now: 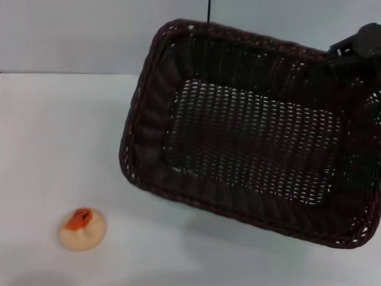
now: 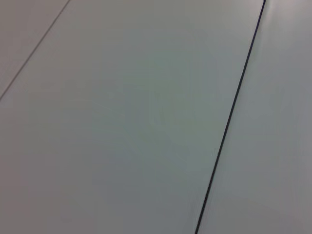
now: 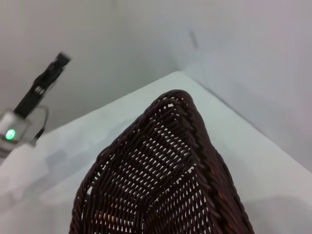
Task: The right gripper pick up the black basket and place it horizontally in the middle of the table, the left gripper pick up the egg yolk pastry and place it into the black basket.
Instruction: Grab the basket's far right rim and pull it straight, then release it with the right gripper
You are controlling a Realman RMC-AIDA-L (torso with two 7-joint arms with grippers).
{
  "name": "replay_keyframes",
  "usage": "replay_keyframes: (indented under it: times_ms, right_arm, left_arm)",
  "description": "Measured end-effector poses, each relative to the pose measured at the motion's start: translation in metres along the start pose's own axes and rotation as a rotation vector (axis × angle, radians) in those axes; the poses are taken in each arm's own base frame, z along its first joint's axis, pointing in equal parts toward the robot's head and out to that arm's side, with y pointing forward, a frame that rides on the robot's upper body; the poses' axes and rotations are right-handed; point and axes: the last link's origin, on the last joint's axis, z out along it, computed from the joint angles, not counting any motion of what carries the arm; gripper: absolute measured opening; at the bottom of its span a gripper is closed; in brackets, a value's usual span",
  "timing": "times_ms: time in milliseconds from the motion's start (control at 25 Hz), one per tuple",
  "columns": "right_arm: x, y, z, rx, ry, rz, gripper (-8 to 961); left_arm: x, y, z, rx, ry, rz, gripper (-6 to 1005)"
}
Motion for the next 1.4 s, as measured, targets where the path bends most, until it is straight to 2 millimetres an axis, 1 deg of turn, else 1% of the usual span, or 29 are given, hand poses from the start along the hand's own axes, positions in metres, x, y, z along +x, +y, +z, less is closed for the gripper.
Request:
replay_keyframes:
  times_ms: [200, 360, 480, 640, 1000, 1200, 1400]
  right_arm:
    - [-0.003, 0.006, 0.019, -0.052, 0.061, -0.156, 194]
    - [0.0, 0.008, 0.035, -0.076, 0.13, -0.226, 194]
    - [0.002, 0.006, 0.042, -0.064, 0.157, -0.253, 194]
    - [0.004, 0.004, 0.047, -0.053, 0.167, -0.269, 195]
    - [0.012, -0.004, 0.047, 0.006, 0.148, -0.285, 193]
    - [0.016, -0.01, 0.053, 0.036, 0.124, -0.303, 191]
    - [0.018, -0.012, 0.058, 0.044, 0.108, -0.333, 191]
  left_arm:
    - [-0.004, 0.001, -0.001, -0.006, -0.027, -0.007, 616]
    - [-0.005, 0.002, -0.004, -0.004, -0.042, -0.01, 615]
    - [-0.007, 0.004, -0.006, -0.005, -0.049, -0.019, 614]
    - [-0.008, 0.005, -0.007, -0.007, -0.056, -0.027, 613]
    - [-0.01, 0.007, -0.008, -0.005, -0.063, -0.04, 611]
    - [-0.013, 0.009, -0.007, -0.005, -0.071, -0.055, 609]
    - [-0.014, 0.01, -0.008, -0.006, -0.076, -0.059, 608]
